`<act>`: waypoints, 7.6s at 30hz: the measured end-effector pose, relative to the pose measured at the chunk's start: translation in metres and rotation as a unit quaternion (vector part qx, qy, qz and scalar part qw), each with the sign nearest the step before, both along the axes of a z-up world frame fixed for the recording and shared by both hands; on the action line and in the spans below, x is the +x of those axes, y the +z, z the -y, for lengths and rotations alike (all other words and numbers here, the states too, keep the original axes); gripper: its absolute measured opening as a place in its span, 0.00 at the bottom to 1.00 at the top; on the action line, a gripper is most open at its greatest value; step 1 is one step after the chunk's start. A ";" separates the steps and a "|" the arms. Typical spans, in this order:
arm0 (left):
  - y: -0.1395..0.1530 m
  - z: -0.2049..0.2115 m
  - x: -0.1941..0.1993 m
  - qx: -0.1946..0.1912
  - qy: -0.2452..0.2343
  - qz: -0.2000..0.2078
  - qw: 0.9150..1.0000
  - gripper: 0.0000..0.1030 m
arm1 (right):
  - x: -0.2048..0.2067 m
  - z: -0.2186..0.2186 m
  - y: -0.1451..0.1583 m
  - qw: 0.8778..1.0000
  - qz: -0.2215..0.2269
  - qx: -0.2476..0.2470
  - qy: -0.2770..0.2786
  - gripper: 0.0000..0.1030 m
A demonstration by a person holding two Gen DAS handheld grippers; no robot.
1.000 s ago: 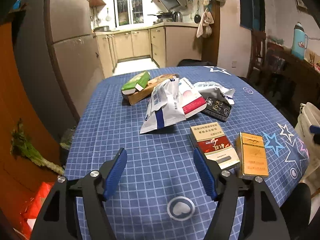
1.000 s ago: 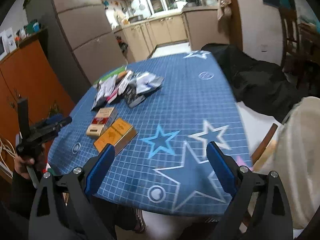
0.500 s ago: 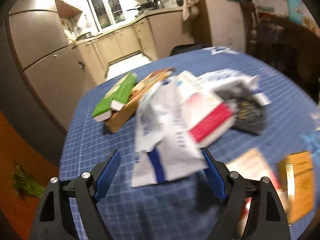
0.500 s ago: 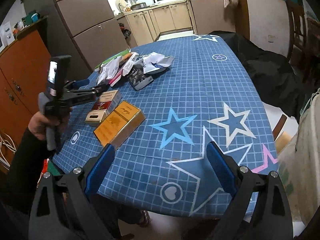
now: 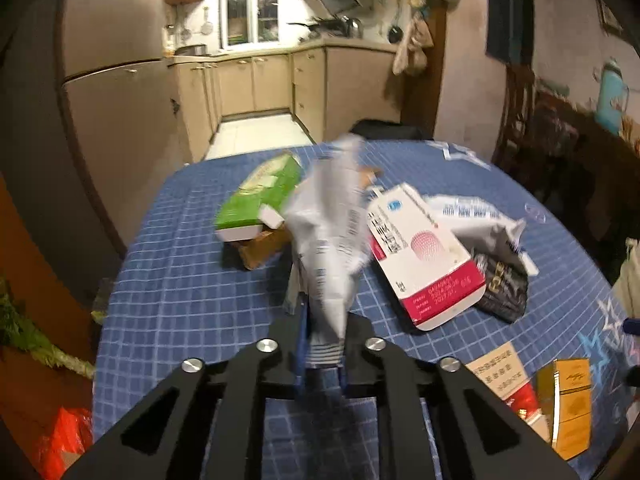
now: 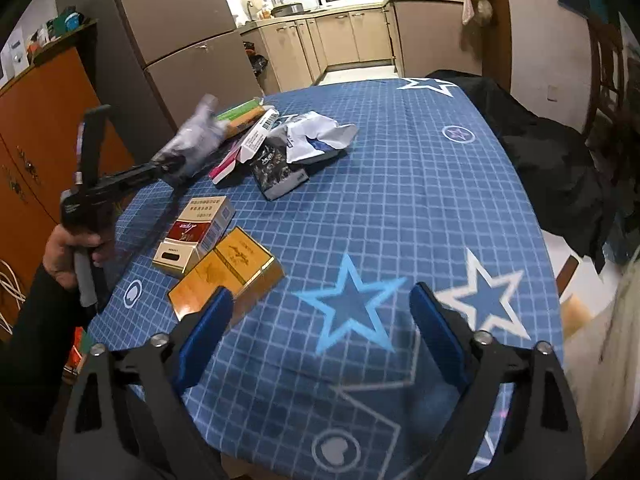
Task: Collect trash
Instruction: 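Grasp the white wrapper with the left tool while the right tool grasps the gold cigarette pack, then lift the wrapper and gold pack toward the white bucket, then open both tools to drop the wrapper and gold pack into the bucket, then move both open tools back over the table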
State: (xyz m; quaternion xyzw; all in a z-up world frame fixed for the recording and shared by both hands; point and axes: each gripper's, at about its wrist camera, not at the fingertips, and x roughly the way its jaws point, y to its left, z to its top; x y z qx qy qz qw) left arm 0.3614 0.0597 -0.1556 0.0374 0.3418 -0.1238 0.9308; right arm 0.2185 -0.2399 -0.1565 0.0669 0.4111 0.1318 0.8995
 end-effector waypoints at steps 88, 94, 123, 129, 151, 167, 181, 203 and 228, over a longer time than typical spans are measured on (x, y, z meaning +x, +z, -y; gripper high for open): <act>0.093 0.115 -0.181 0.030 -0.055 0.121 0.991 0.11 | -0.104 -0.005 0.082 0.981 0.165 -0.029 -0.097 0.54; 0.099 0.134 -0.188 0.037 -0.071 0.130 0.988 0.11 | -0.118 0.012 0.092 0.976 0.180 -0.028 -0.123 0.54; 0.101 0.366 -0.219 0.033 -0.326 0.128 0.936 0.11 | -0.227 0.203 0.099 0.912 0.190 -0.093 -0.350 0.54; 0.089 0.414 -0.227 0.032 -0.383 0.106 0.917 0.11 | -0.239 0.225 0.088 0.907 0.179 -0.096 -0.369 0.54; 0.063 0.447 -0.236 0.023 -0.415 0.076 0.907 0.11 | -0.232 0.250 0.075 0.914 0.136 -0.100 -0.370 0.54; 0.071 0.448 -0.230 0.010 -0.417 0.077 0.906 0.12 | -0.217 0.252 0.082 0.921 0.126 -0.114 -0.351 0.54; 0.086 0.429 -0.215 -0.009 -0.386 0.099 0.917 0.62 | -0.213 0.258 0.077 0.924 0.117 -0.121 -0.342 0.84; 0.075 0.342 -0.228 -0.019 -0.338 0.116 0.934 0.73 | -0.220 0.221 0.079 0.934 0.169 0.000 -0.316 0.95; -0.008 0.077 -0.134 0.006 0.031 -0.008 0.999 0.95 | -0.135 0.064 -0.003 0.984 0.012 0.078 -0.162 0.95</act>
